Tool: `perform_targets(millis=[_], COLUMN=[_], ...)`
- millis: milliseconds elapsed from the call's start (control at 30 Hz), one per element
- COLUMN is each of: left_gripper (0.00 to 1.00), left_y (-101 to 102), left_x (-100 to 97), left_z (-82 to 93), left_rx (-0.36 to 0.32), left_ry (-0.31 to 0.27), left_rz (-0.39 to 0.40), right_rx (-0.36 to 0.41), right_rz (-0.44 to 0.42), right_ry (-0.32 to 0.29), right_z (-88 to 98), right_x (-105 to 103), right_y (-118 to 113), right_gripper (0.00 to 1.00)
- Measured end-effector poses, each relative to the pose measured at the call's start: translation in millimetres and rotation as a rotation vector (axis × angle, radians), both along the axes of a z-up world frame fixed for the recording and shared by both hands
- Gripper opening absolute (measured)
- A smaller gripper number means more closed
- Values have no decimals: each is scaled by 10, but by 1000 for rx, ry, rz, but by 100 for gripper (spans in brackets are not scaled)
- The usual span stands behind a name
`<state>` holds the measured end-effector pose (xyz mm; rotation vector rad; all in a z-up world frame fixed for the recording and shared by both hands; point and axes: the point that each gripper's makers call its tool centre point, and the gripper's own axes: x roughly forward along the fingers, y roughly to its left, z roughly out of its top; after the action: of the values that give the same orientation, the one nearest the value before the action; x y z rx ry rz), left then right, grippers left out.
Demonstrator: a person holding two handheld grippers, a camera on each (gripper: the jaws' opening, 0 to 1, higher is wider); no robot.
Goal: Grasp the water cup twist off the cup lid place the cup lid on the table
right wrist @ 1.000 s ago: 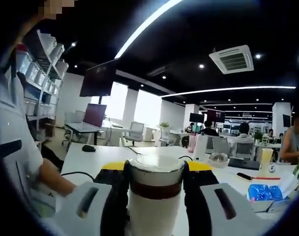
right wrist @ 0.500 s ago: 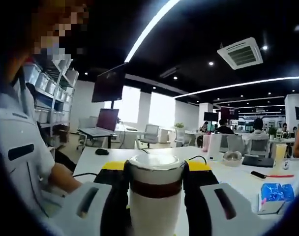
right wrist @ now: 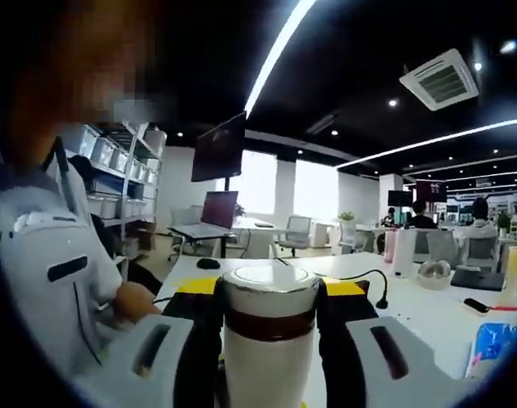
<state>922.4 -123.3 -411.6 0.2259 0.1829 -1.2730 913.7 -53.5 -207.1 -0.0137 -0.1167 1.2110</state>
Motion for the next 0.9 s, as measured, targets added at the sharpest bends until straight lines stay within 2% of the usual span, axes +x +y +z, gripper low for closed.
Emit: perform_targets(millis=[200,433,900], left_gripper=[56,56,56], left_y=[-3,-5,-9], left_x=[8,10,14], left_z=[-6,-10,-4], left_rx=[2,4,4], left_ry=[10,17,20], left_rz=[-2,0,0], right_rx=[-5,-17,-23], right_rz=[65,185,293], right_ry=[25,7,13], right_z=[1,-3,-6], right_x=[19,-61,-116], right_y=[-33,-38,-3], right_gripper=[46,46,46])
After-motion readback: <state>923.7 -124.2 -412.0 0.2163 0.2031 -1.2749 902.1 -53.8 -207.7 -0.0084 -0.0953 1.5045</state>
